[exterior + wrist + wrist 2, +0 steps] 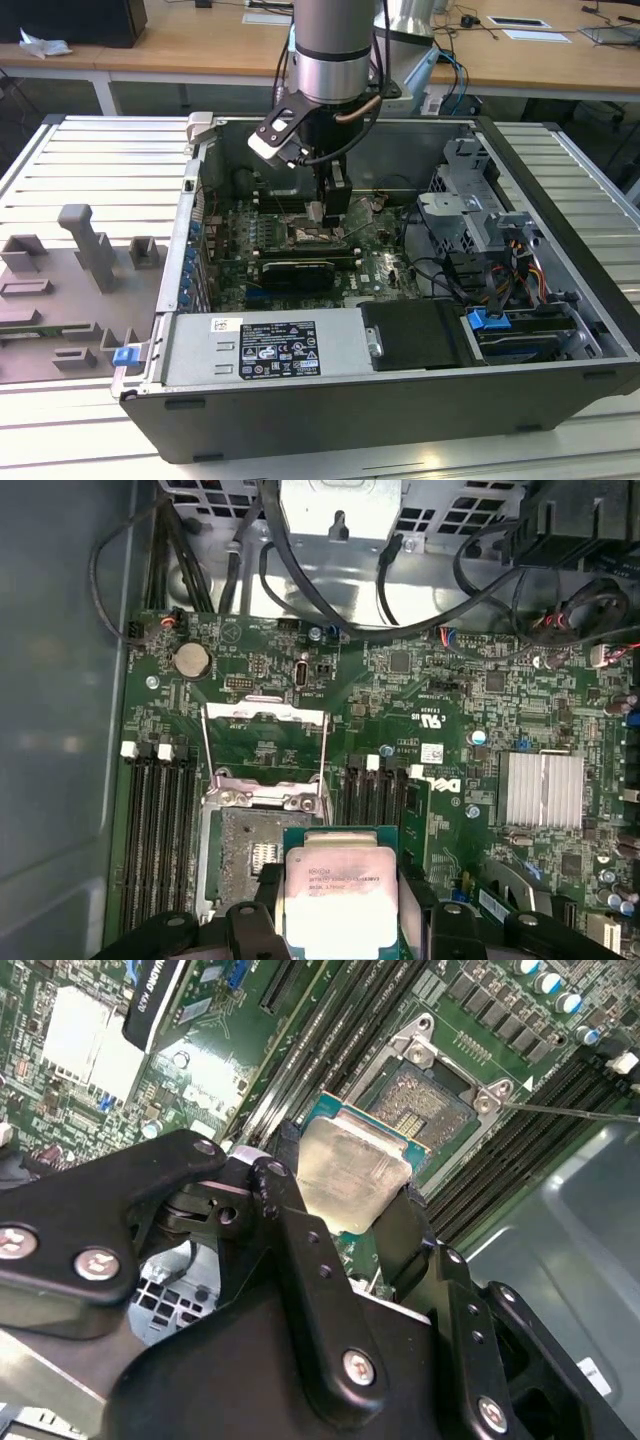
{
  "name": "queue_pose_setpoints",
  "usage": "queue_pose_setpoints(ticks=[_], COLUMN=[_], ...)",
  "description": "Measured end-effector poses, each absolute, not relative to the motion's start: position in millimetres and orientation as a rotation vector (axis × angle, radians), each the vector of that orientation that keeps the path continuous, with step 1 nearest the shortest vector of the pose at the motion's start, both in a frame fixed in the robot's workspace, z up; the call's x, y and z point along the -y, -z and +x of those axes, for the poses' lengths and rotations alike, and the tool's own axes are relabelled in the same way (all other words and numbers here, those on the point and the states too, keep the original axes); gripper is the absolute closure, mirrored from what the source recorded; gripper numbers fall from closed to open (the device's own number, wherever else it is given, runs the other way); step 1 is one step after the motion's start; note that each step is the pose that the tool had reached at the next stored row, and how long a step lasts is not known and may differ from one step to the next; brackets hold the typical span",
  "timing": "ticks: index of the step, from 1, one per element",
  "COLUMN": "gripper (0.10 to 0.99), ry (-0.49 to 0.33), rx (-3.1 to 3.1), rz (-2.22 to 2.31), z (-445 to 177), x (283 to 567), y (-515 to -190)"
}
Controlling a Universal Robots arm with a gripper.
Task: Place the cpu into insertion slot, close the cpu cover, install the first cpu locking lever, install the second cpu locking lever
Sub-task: 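Place the cpu into insertion slot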
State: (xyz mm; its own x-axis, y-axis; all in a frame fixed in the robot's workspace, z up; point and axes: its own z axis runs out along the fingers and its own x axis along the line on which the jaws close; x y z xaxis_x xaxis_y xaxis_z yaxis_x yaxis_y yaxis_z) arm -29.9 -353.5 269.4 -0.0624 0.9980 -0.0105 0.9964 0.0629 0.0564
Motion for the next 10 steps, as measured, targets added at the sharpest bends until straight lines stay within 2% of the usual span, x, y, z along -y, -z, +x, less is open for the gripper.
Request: queue_pose_setpoints(ticks=[4,10], gripper=[0.545,0.545], ry=[-0.053,-0.05], rx=[-2.256,-2.199], rz=[2.119,2.177], z=[-34,-35], x=[352,335], y=[-261,-241])
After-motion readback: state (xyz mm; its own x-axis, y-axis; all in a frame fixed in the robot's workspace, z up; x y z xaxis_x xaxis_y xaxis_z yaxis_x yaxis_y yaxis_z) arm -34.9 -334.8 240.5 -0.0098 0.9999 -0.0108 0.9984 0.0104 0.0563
